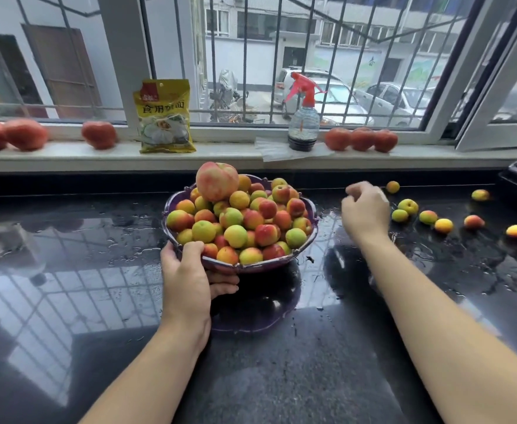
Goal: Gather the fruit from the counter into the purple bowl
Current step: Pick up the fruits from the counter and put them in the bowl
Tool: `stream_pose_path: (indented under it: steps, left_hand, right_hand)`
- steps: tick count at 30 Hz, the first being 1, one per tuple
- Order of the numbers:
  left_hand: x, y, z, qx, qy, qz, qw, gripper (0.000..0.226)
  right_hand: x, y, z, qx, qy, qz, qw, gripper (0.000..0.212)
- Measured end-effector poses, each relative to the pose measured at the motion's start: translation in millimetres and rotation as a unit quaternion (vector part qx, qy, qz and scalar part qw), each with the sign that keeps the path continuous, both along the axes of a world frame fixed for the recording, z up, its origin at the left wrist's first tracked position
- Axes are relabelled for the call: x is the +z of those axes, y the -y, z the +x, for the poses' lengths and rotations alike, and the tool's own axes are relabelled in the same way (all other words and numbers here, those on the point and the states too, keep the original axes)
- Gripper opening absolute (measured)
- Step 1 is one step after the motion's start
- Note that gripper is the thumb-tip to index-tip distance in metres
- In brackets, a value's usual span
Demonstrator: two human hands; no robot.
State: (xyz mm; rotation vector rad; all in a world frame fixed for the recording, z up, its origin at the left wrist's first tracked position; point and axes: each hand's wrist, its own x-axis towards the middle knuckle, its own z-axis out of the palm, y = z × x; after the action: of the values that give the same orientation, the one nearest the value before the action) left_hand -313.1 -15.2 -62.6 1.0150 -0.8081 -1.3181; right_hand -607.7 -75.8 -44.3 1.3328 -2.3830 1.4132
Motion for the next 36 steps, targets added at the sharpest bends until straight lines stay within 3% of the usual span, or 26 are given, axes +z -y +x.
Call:
stream_pose_path:
  steps: [4,8,10,14,18,24,28,32,34,36]
  left_hand:
    - [0.1,-0.2,-0.8,0.001,0.007,-0.004,1.000,0.018]
    - [0.2,-0.8,-0.4,-0.002,0.010,-0.004,1.000,0.020]
    - [0.4,-0.9,-0.4,-0.002,0.010,-0.004,1.000,0.020]
    - [2.1,-1.2,0.0,-0.004,0.005,0.000,1.000,0.022]
    - [2.2,-0.8,0.4,-0.006,0.011,0.006,1.000,0.023]
    - [1.3,0.5,-0.3,-0.001,0.014,0.008,1.000,0.024]
    - [0.8,0.1,0.0,-0.004,0.015,0.006,1.000,0.023]
    - [0.1,2.0,0.4,-0.003,0.021,0.008,1.000,0.027]
    - [-0.8,2.5,0.3,-0.002,0.021,0.009,1.000,0.028]
    - [0.2,2.1,0.9,-0.003,0.017,0.011,1.000,0.030]
  right_hand:
    - [-18.4,-3.0,-31.0,-0.097,-0.078,0.141,0.982,0.046]
    - [-31.3,-4.4,-47.2,-0.118,-0.078,0.272,0.952,0.056]
    - [-32.2,-4.9,-45.6,-0.138,-0.097,0.264,0.950,0.049]
    - [-21.7,-8.2,-40.5,-0.192,-0.171,0.139,0.956,0.036]
    - [-30.6,-10.5,-42.0,-0.171,-0.105,0.294,0.934,0.043]
    - [26.4,0.8,-16.9,-0.054,-0.107,0.190,0.975,0.027]
    - [20.7,0.7,7.9,-0.017,-0.157,0.183,0.970,0.032]
    - [25.8,-23.1,6.7,0.059,-0.047,0.159,0.984,0.048]
    - [31.3,-42.7,8.0,0.112,-0.063,0.259,0.957,0.048]
    - [18.8,-70.9,18.2,0.148,-0.130,0.400,0.895,0.059]
